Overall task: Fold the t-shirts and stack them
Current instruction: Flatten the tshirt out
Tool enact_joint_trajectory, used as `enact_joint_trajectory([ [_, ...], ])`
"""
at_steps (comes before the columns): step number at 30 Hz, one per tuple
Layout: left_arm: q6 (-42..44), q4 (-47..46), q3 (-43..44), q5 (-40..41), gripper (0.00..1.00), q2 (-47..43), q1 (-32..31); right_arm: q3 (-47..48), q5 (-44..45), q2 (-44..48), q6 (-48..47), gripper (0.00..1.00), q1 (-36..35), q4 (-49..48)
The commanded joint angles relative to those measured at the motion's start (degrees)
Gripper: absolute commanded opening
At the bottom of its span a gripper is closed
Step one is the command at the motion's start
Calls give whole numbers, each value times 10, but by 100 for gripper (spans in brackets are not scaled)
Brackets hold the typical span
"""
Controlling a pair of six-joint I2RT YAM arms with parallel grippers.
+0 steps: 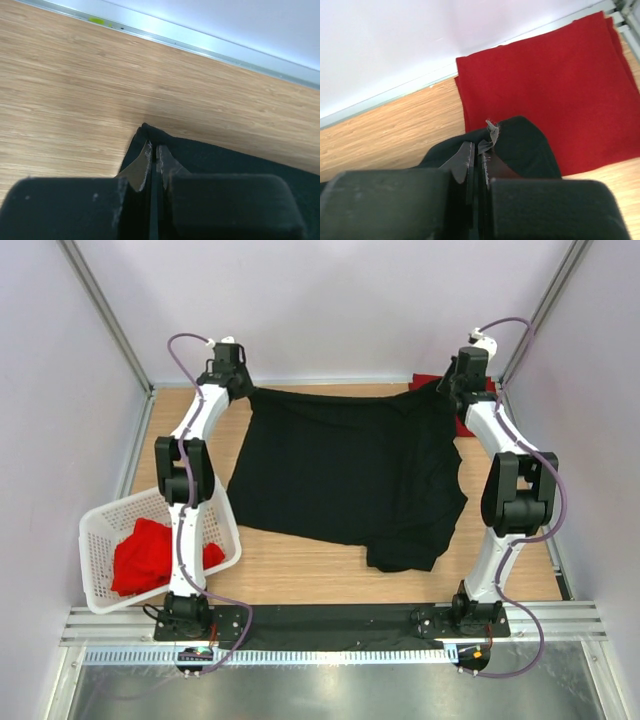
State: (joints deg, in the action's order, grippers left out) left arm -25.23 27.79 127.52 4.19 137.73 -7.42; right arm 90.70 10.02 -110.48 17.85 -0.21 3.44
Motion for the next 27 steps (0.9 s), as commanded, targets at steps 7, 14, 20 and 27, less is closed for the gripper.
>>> enact_joint_trajectory([
  [7, -76, -48, -6, -24, 0, -57, 28, 10, 36, 97, 17, 1, 34, -24],
  [14, -96, -54, -4, -56, 0, -95, 34, 28, 46, 137, 11, 1, 35, 10],
  [20, -125, -57, -19, -69, 0, -176, 33, 32, 96, 233, 15, 1, 37, 49],
  [27, -140, -85, -123, -59, 0, -414, 33, 56, 101, 380, 11, 1, 37, 76],
])
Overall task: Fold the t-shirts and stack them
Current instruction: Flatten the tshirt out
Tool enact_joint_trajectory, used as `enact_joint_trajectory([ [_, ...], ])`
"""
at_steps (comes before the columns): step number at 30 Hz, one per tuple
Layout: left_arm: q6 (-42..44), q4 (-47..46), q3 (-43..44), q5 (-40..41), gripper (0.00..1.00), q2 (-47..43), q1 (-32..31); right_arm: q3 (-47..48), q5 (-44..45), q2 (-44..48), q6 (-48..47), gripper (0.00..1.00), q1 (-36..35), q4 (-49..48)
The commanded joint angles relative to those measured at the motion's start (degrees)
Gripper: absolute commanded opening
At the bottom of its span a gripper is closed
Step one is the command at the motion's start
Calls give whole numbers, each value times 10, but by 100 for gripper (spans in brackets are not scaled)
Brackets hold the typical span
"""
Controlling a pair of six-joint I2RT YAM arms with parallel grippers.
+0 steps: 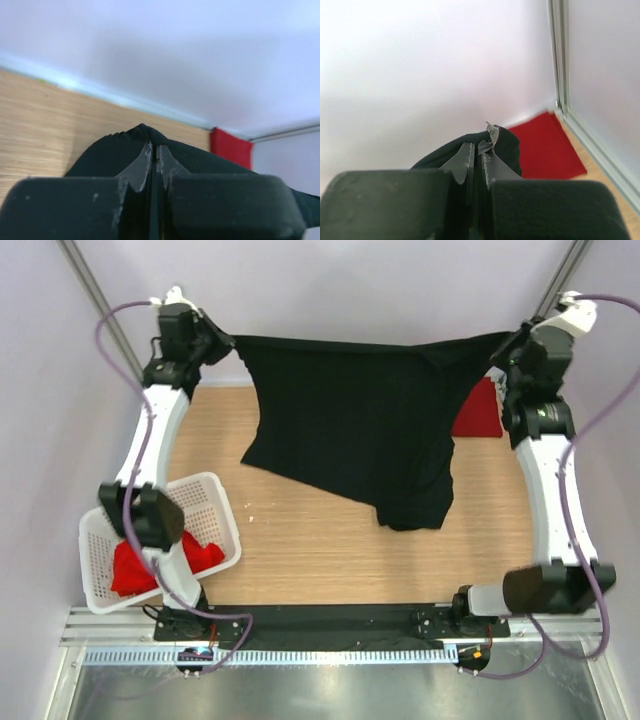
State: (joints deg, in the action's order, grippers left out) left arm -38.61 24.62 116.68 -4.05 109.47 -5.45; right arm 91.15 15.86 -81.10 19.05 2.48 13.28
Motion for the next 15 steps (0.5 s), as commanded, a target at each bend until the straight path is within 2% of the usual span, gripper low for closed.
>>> enact_joint_trajectory([
  [1, -3, -54, -30, 25, 0, -165, 13, 57, 43, 102, -3, 1, 10, -12],
  [5, 12, -50, -96, 59, 0, -303, 13, 86, 33, 183, -9, 1, 10, 18],
  [11, 41, 15, -82, 104, 0, -459, 13, 170, -4, 267, -30, 1, 10, 75],
  [15, 49, 37, -55, 142, 0, -511, -8, 262, -6, 282, -52, 1, 8, 101],
])
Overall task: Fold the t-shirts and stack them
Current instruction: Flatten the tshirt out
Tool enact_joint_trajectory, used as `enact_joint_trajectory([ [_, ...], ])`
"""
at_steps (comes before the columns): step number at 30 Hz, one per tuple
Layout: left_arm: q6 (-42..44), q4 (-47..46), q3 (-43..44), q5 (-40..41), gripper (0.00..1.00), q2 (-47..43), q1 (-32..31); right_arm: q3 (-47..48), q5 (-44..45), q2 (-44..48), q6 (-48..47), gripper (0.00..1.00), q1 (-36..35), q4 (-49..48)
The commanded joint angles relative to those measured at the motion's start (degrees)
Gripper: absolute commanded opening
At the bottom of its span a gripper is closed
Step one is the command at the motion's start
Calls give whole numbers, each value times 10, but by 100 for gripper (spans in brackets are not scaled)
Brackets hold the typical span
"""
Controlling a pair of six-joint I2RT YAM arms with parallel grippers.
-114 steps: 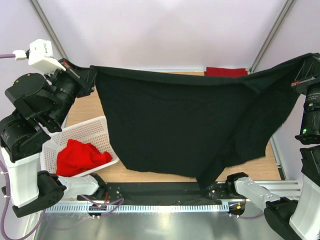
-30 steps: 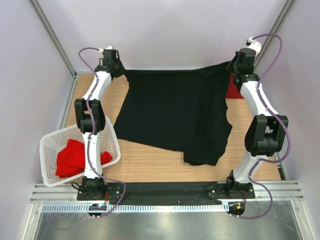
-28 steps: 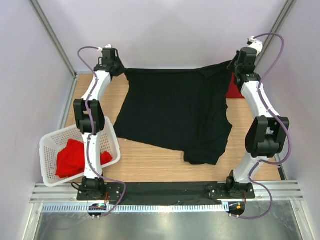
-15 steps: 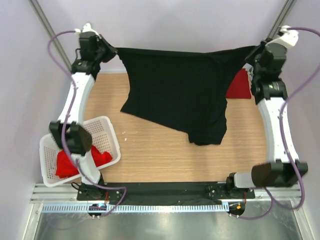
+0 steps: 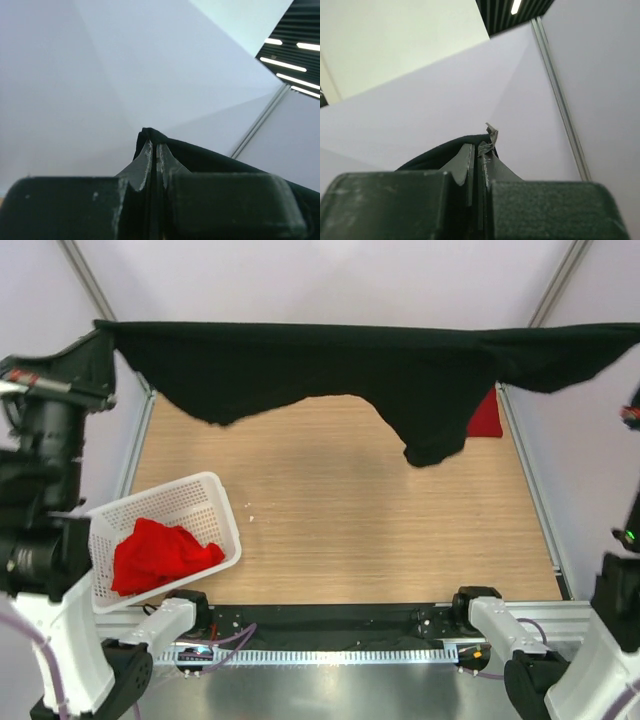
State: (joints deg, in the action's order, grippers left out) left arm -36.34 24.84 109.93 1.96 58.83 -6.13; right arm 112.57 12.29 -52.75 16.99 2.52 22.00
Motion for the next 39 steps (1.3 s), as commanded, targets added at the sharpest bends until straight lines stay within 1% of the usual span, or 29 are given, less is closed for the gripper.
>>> enact_joint_trajectory([
  [1, 24, 41, 19, 89, 1, -9, -5, 62, 31, -1, -35, 1, 6, 13],
  [3, 22, 45, 35, 94, 0, -13, -5, 96, 35, -2, -39, 1, -1, 16],
  [5, 23, 47, 62, 95, 1, -10, -5, 106, 39, -2, -42, 1, -3, 14],
  [8, 23, 43, 73, 93, 0, 7, -5, 78, 41, -2, -43, 1, -8, 8],
  [10, 21, 38, 65, 86, 1, 26, -5, 25, 43, 0, -43, 1, -9, 2],
  [11, 21, 33, 42, 72, 0, 32, -5, 3, 48, 3, -43, 1, -9, -3],
  [12, 20, 21, 28, 61, 1, 40, -5, -51, 50, 9, -43, 1, -9, -20],
  [13, 19, 14, 11, 48, 1, 54, -5, -82, 53, 12, -42, 1, -9, -34],
  [14, 14, 5, -34, 20, 1, 64, -5, -114, 61, 16, -43, 1, -9, -46],
  [15, 14, -14, -55, 4, 1, 73, -5, -182, 64, 20, -44, 1, -9, -75],
  [17, 10, -44, -130, -16, 0, 109, -5, -240, 75, 18, -45, 1, -9, -87],
  [18, 11, -62, -152, -45, 1, 123, -5, -304, 81, 13, -49, 1, -9, -112],
  [19, 14, -74, -172, -57, 1, 146, -6, -338, 84, 11, -51, 1, -9, -127],
  [20, 14, -84, -189, -69, 0, 193, -5, -367, 88, 5, -51, 1, -9, -136],
  [21, 16, -96, -217, -93, 0, 225, -8, -427, 93, 1, -51, 1, -8, -163],
  [22, 20, -114, -223, -100, 0, 257, -11, -461, 96, -11, -51, 1, -8, -186],
  [23, 23, -118, -224, -106, 0, 330, -14, -491, 101, -19, -50, 1, -8, -202],
  [24, 25, -124, -215, -112, 0, 367, -17, -539, 106, -28, -50, 1, -8, -227],
  [25, 30, -125, -200, -126, 0, 403, -18, -560, 109, -44, -50, 1, -7, -248],
  [26, 35, -124, -184, -137, 0, 481, -20, -576, 108, -72, -50, 1, -7, -257],
  [27, 36, -122, -166, -145, 0, 514, -20, -598, 106, -93, -52, 1, -5, -273],
  [28, 36, -118, -121, -159, 0, 552, -20, -604, 108, -110, -53, 1, -4, -280],
  [29, 38, -105, -96, -165, 0, 585, -20, -607, 109, -151, -56, 1, -3, -287],
  [30, 37, -90, -64, -167, 0, 649, -21, -602, 111, -171, -55, 1, 0, -294],
  [31, 37, -81, -7, -177, 0, 677, -22, -596, 112, -190, -56, 1, 1, -297],
  [33, 38, -55, 45, -180, 0, 747, -23, -570, 106, -251, -60, 1, 3, -303],
  [34, 38, -50, 86, -179, 0, 763, -22, -560, 106, -273, -61, 1, 4, -305],
  [36, 38, -34, 118, -166, 0, 793, -22, -534, 94, -325, -68, 1, 5, -310],
  [39, 37, -24, 171, -161, 0, 835, -17, -498, 84, -374, -68, 1, 5, -305],
])
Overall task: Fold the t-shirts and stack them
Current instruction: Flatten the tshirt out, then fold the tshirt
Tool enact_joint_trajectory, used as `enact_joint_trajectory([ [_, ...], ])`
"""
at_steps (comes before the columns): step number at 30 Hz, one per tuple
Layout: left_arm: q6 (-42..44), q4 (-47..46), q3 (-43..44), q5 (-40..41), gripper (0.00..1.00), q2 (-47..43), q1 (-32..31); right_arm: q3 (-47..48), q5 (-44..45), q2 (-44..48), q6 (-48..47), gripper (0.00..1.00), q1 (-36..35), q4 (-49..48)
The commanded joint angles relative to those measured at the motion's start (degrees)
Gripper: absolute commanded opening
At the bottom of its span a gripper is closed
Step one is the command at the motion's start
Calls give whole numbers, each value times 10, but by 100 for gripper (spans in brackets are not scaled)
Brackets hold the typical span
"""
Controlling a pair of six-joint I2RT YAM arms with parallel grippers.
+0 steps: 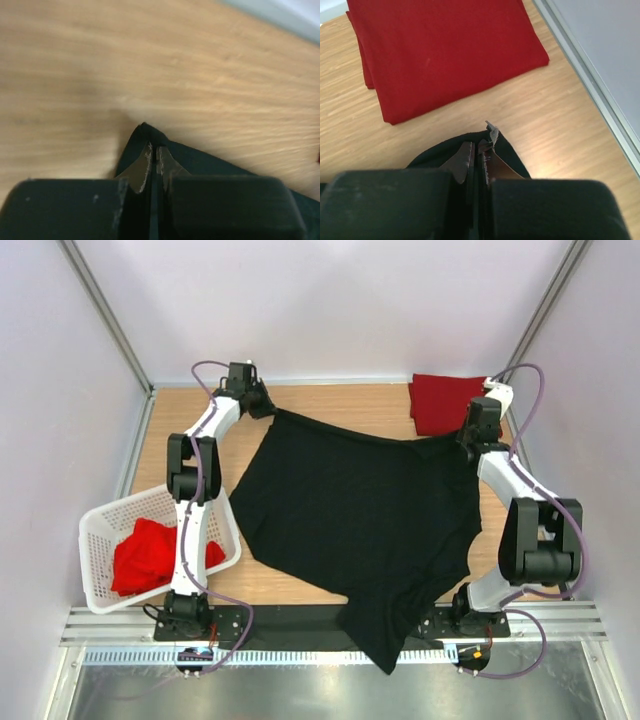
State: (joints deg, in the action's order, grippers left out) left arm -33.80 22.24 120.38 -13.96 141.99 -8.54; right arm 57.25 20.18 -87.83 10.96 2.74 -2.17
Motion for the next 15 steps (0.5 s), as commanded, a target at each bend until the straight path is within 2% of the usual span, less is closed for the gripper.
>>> enact_joint_trajectory([
  [1, 10, 4, 78, -3, 0, 22, 9, 63, 3, -31, -7, 1, 2, -62],
  [4, 1, 7, 108, -7, 0, 39, 18, 94, 0, -55, -6, 1, 2, -53],
  [15, -58, -30, 115, -37, 0, 46, 36, 187, -10, -98, -26, 1, 2, -4],
])
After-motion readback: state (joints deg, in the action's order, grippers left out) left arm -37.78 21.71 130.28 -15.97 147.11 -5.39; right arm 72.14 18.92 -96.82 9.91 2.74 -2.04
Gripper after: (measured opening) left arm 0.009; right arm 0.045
